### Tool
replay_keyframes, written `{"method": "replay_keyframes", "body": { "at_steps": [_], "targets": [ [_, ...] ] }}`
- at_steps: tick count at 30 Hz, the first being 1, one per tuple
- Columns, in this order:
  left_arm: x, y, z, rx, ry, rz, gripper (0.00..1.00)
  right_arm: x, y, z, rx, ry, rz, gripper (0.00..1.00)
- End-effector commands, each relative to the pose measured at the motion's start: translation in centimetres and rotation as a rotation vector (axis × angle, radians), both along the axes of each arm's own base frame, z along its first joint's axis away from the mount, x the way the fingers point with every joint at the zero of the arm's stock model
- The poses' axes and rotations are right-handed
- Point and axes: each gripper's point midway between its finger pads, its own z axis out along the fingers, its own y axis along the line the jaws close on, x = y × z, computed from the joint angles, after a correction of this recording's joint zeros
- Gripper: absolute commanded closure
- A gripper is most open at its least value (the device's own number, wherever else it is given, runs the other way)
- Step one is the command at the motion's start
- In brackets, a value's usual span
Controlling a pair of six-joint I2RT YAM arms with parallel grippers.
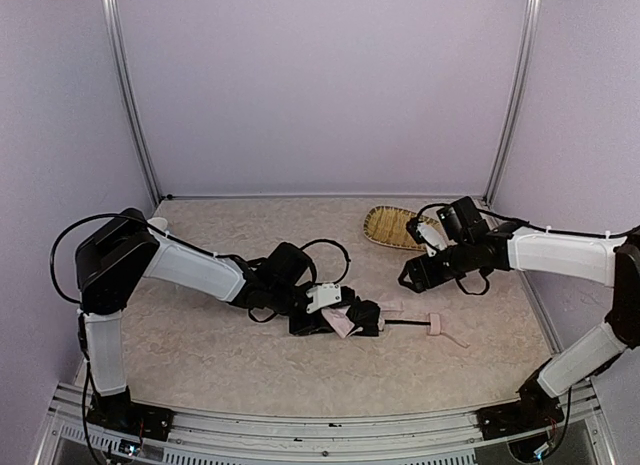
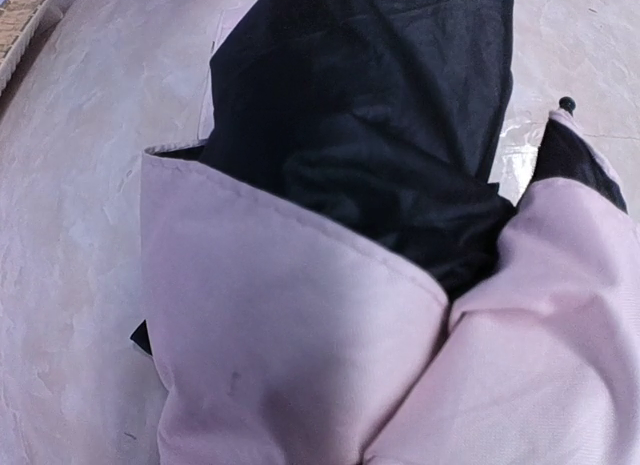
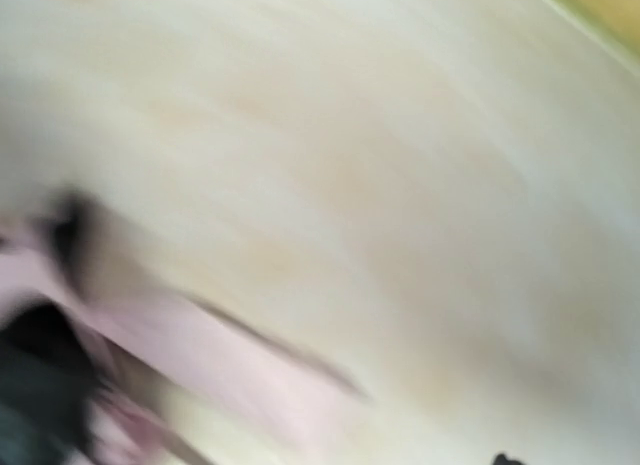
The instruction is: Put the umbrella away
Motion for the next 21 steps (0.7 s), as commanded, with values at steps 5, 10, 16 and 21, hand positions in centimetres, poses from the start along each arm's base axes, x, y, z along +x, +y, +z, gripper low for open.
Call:
{"method": "replay_keyframes", "body": {
  "at_steps": [5, 10, 16, 21],
  "targets": [
    [-3.2, 4.6, -6.8, 0.224, 0.212, 0.064, 0.91, -3.8, -15.6, -1.8, -0.303, 0.098, -0.697, 0.35],
    [-3.1, 4.5, -6.5, 0.217, 0.215, 0.064, 0.91, -5.0, -15.7, -4.5, -0.308, 0.196, -0.69, 0.48],
    [-3.0, 4.6, -6.6, 0.217, 0.22, 0.068, 0.9, -6.2, -12.4, -8.7, -0.272, 0.332, -0.6, 0.62],
    [-3.0, 4.6, -7.0, 0.223, 0.218, 0.06, 0.9, -5.8, 3.0, -9.2, -0.049, 0.336, -0.205, 0.72]
  ]
}}
